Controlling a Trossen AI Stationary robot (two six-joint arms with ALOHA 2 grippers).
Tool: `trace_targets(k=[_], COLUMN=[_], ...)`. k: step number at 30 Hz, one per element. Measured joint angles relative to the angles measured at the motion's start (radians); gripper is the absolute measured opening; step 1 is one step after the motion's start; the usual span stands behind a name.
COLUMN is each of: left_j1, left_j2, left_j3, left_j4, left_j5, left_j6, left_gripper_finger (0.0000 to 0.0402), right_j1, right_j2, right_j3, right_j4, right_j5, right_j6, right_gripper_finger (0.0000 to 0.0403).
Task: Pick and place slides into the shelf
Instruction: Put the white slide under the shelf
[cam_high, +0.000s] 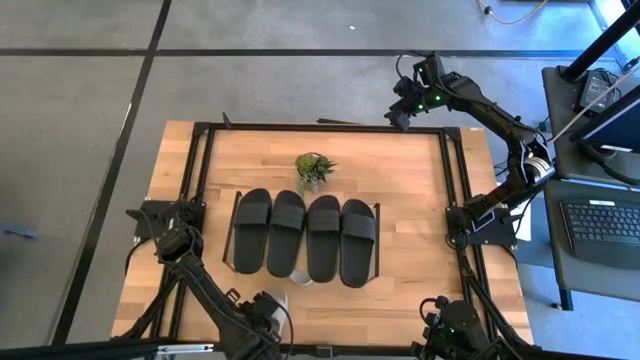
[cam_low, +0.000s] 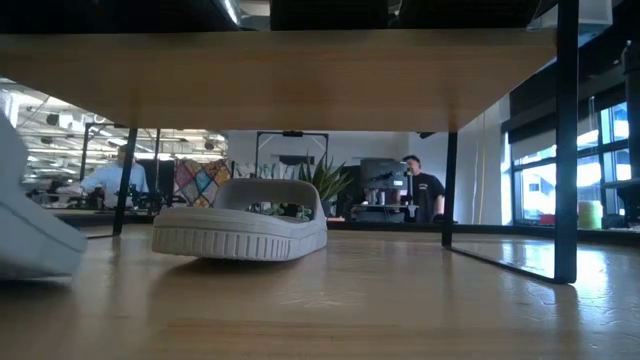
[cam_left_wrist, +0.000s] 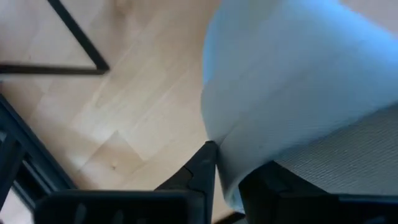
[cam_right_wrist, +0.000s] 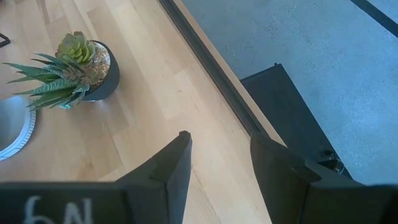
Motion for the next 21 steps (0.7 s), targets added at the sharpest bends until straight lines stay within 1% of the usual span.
trace_targets(k=[5, 8, 13, 21], left_j1=[0.012, 0.026, 0.041, 0.04], left_j2=[0.002, 0.002, 0.002, 0.002], left_j3=[-0.001, -0.001, -0.001, -0.001], left_j4=[0.006, 0.012, 0.014, 0.059], left_j5=[-0.118, -0.149, -0.148, -0.061], left_j6=[0.001, 0.001, 0.002, 0.026], left_gripper_finger=[0.0066, 0.0068, 0.0069, 0.007], right_j1=[0.0, 0.0, 0.0, 0.0], right_j2=[0.0, 0.0, 0.0, 0.0], right_j3=[0.0, 0.0, 0.0, 0.0], right_j4=[0.0, 0.0, 0.0, 0.0], right_j5=[0.0, 0.0, 0.0, 0.0], right_j6=[0.002, 0.002, 0.003, 0.002], right_gripper_finger=[0.0165, 0.0165, 0.0165, 0.0165])
